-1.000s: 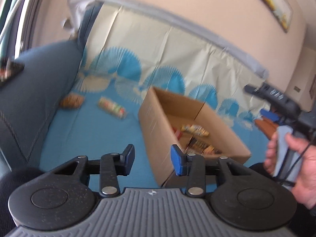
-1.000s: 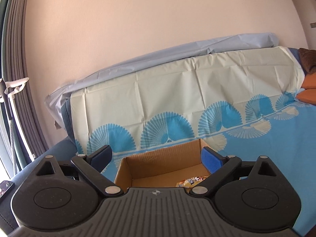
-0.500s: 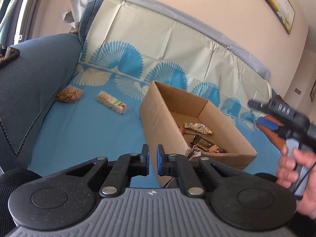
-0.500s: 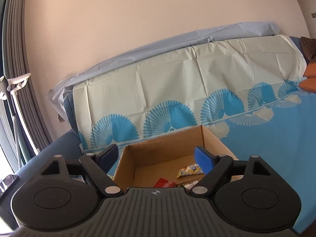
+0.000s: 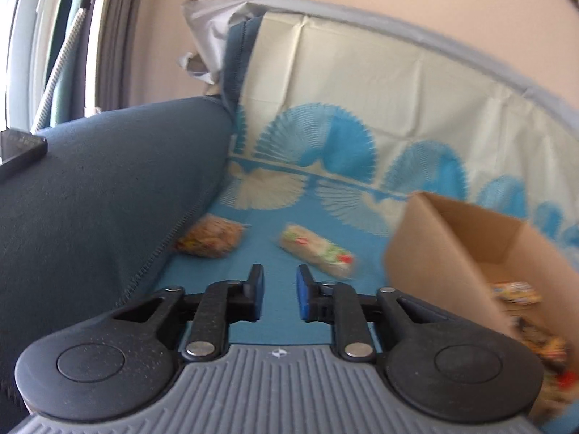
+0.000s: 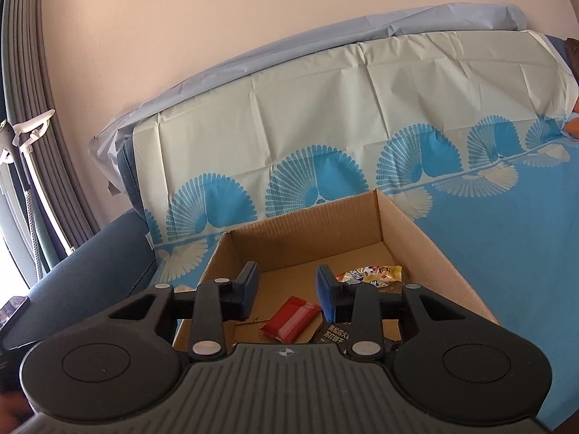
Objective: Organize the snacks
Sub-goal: 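Move the left gripper to the peanut bag and grasp it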
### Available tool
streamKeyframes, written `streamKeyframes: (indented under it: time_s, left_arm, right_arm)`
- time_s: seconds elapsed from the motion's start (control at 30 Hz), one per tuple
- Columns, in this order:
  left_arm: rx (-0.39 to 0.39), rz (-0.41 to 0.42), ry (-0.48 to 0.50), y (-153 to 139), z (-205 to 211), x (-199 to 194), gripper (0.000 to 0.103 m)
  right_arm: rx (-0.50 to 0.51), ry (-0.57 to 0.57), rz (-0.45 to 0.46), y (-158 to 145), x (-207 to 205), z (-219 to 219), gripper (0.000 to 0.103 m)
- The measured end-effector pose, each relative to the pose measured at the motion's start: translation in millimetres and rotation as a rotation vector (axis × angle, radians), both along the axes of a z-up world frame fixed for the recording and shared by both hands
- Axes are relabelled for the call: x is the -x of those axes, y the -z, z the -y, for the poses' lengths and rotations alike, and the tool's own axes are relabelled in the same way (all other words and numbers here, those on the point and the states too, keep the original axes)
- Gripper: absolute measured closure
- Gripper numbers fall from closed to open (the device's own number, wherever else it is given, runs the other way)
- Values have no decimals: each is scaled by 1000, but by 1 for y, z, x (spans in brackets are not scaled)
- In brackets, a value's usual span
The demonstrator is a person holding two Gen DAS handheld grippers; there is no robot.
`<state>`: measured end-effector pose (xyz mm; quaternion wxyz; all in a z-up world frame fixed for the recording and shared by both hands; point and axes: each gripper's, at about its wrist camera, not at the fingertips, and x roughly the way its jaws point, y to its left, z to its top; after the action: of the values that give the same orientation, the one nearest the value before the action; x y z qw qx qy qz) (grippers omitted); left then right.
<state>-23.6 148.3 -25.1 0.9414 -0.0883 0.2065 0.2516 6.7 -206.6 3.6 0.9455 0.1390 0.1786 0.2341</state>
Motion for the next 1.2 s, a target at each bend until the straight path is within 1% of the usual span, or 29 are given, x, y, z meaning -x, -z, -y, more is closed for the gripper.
streamKeyframes:
  time_s: [0.03, 0.07, 0.1, 0.13, 0.17, 0.23, 0.3, 0.4, 0.47, 0.53, 0.67, 0.73, 0.77, 0.8, 0.83, 0.87, 0.93, 0.97, 1.03, 1.13, 1.17, 1.2]
  left_arm:
    - [-44, -30, -28, 5, -4, -13, 54]
    - [-84, -60, -51, 10, -7, -24, 48]
    - [-125, -95, -76, 17, -12, -36, 40]
    - [-166, -129, -103, 23, -17, -47, 36]
    - [-202, -158, -128, 28, -21, -57, 35]
    - [-280, -211, -176, 36, -30, -76, 27]
    - [-347, -249, -200, 43, -41, -92, 22]
    - [-477, -307, -203, 53, -51, -112, 21]
    - [-533, -348, -198, 60, -61, -125, 21]
    - [-562, -385, -156, 66, -67, -135, 21]
    - [-578, -458, -53, 83, -74, -152, 21]
    - [-573, -476, -41, 89, -80, -157, 22]
    - [-575, -465, -45, 90, -83, -158, 25]
    - [-563, -466, -39, 90, -86, -160, 43]
    - [-531, -470, -20, 90, -88, -160, 52]
    - [-524, -467, -16, 89, -87, -157, 53]
    - [-495, -467, -3, 85, -84, -152, 64]
    - [-482, -458, 0, 82, -81, -147, 67]
    - [-422, -423, 24, 74, -78, -136, 72]
    - [-365, -377, 62, 59, -71, -115, 74]
    - [-323, -365, 79, 54, -70, -107, 75]
    - [-281, -357, 92, 50, -68, -97, 80]
  right_arm:
    - [2, -2, 0, 0, -1, 0, 65]
    - [1, -2, -2, 1, -2, 0, 65]
    - [-2, -2, -6, 1, -3, 0, 65]
    - [-6, -1, -10, 2, -4, 0, 65]
    - [-9, 0, -13, 2, -5, 0, 65]
    - [-10, -1, -18, 3, -6, -2, 65]
    - [-1, -3, -19, 3, -8, -4, 65]
    - [8, -2, -26, 3, -10, -8, 65]
    - [7, 0, -33, 4, -12, -9, 65]
    - [14, 0, -36, 4, -14, -11, 65]
    - [28, -5, -46, 5, -19, -16, 65]
    - [31, -5, -54, 5, -22, -17, 65]
    - [32, -6, -57, 5, -23, -18, 65]
    - [33, -7, -60, 6, -24, -18, 65]
    - [34, -7, -63, 6, -25, -19, 65]
    - [36, -7, -65, 6, -26, -20, 65]
    - [40, -7, -66, 6, -27, -21, 65]
    - [42, -5, -66, 6, -27, -22, 65]
    - [45, -5, -67, 6, -28, -23, 65]
    - [51, -5, -55, 6, -27, -25, 65]
    - [55, -5, -48, 6, -25, -25, 65]
    - [58, -6, -40, 6, -24, -25, 65]
